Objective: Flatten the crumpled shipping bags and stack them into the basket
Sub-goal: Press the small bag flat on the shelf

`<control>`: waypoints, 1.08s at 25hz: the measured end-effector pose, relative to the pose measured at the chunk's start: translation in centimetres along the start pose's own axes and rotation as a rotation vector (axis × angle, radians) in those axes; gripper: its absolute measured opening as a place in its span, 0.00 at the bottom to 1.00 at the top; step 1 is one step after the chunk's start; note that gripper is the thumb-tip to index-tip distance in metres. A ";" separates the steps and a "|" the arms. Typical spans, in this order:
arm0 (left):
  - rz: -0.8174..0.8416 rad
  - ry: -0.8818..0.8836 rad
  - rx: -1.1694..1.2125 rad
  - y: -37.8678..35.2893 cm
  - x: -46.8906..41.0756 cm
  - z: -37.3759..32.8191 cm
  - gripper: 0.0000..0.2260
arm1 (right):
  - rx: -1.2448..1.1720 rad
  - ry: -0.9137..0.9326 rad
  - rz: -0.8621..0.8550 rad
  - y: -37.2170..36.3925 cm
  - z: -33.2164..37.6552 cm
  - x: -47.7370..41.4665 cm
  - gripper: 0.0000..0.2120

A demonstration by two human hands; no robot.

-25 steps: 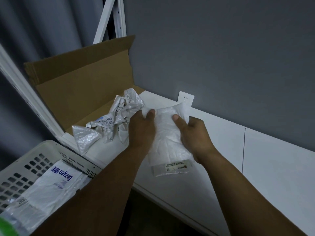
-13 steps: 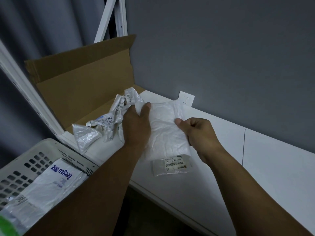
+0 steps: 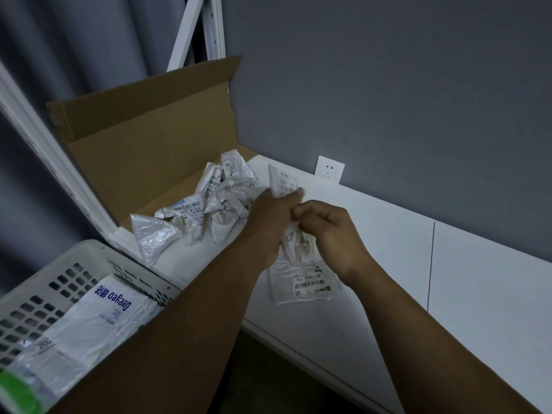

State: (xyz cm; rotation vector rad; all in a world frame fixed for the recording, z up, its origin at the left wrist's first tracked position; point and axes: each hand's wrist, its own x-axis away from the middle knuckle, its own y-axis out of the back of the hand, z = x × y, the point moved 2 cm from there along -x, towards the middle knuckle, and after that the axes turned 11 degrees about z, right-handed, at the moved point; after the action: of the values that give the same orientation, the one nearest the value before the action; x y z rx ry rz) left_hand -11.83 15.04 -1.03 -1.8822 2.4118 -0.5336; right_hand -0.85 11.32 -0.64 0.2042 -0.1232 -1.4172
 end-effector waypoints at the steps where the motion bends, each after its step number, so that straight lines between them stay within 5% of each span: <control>1: -0.003 0.034 0.111 0.7 -0.1 0.2 0.11 | -0.041 -0.028 -0.066 0.4 -0.4 -0.2 0.07; 3: 0.046 0.091 0.206 1.8 0.0 0.4 0.13 | 0.064 -0.142 -0.228 1.7 -1.0 -0.5 0.09; 6: 0.035 0.117 0.155 2.2 0.2 0.5 0.13 | 0.082 -0.377 -0.186 2.4 -2.0 -0.5 0.23; 11: 0.036 0.148 -0.216 2.0 0.6 2.1 0.12 | 0.018 -0.304 -0.282 2.8 -3.0 -0.4 0.09; 16: 0.044 -0.001 -0.414 2.1 1.3 2.9 0.08 | 0.136 -0.346 -0.262 3.6 -5.0 -0.8 0.16; 23: 0.017 0.378 -0.185 4.6 0.7 6.3 0.10 | 0.391 -0.370 -0.172 3.5 -8.4 -1.0 0.20; 27: -0.066 0.469 -0.388 6.1 -0.4 9.2 0.04 | 0.577 -0.473 -0.091 3.5 -11.2 -0.5 0.20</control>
State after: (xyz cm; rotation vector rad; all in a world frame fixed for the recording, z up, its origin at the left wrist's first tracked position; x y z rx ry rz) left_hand -15.28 14.43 -11.54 -2.1963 2.9368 -0.6043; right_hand 4.77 13.02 -10.85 0.3471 -0.9270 -1.4712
